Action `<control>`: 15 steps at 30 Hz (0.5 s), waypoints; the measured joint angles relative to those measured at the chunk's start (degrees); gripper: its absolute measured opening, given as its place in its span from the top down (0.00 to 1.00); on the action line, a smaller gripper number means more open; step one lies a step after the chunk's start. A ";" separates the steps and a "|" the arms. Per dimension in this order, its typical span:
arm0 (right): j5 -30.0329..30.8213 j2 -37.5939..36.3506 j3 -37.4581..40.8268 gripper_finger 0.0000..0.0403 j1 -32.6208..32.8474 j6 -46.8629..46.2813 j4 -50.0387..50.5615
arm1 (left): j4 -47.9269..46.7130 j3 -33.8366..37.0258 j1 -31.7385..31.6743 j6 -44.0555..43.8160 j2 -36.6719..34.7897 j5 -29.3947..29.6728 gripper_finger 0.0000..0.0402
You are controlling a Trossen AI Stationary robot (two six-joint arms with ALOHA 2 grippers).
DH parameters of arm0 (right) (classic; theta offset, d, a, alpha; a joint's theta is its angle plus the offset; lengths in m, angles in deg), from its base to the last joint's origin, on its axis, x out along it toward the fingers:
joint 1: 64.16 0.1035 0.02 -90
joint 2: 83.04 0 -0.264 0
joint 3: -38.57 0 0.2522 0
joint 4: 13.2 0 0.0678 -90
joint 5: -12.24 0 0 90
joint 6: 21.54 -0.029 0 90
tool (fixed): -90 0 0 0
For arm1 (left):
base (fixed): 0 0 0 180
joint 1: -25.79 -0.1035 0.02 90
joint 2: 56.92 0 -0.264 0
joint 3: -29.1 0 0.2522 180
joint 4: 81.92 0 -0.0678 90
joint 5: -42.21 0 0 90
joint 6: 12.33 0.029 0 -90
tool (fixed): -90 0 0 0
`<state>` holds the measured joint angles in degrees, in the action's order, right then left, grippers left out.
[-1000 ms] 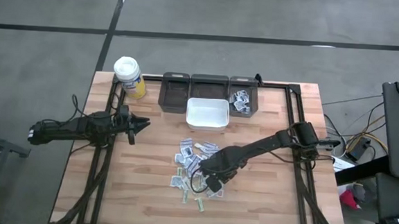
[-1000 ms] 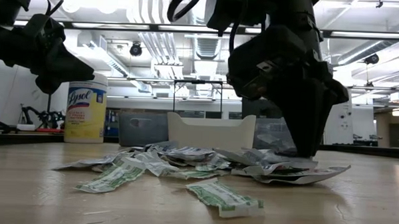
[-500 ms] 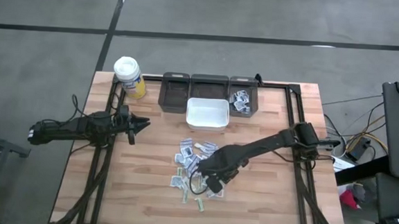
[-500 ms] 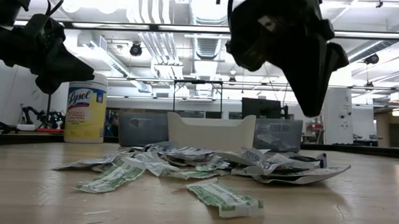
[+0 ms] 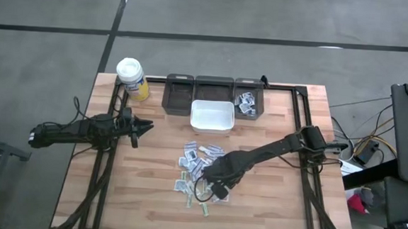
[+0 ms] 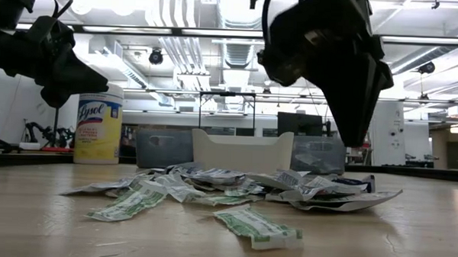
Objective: Pick & Place First Aid Supplies
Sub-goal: Put the blue alcohol pad into the right black bin
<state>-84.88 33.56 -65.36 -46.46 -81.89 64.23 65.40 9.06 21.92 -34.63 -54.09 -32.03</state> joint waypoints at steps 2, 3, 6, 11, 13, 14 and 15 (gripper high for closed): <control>0.31 0.00 1.03 0.80 -0.06 0.40 -0.58 | -0.01 -0.02 0.01 0.00 0.00 0.00 0.77; 0.45 0.00 1.72 0.77 -0.10 0.67 -1.27 | -0.01 0.00 0.00 0.00 0.00 -0.01 0.77; 0.47 0.04 3.59 0.69 -0.07 1.70 -3.13 | -0.02 -0.01 -0.01 0.00 0.01 0.00 0.77; 0.73 0.04 4.88 0.61 -0.09 2.63 -4.25 | 0.00 0.00 -0.01 0.00 0.01 -0.01 0.77; 0.85 0.04 5.61 0.61 -0.10 3.35 -5.28 | -0.01 -0.02 -0.01 0.00 -0.01 0.00 0.77; 0.87 0.04 6.04 0.61 -0.10 3.57 -5.89 | -0.01 0.00 0.00 0.00 0.00 -0.01 0.77; 0.87 0.04 6.35 0.61 -0.10 3.65 -6.16 | -0.02 -0.01 0.00 0.00 -0.01 0.00 0.77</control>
<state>-84.01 33.60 -59.02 -46.56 -78.24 58.06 65.38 9.05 21.92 -34.63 -54.10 -32.03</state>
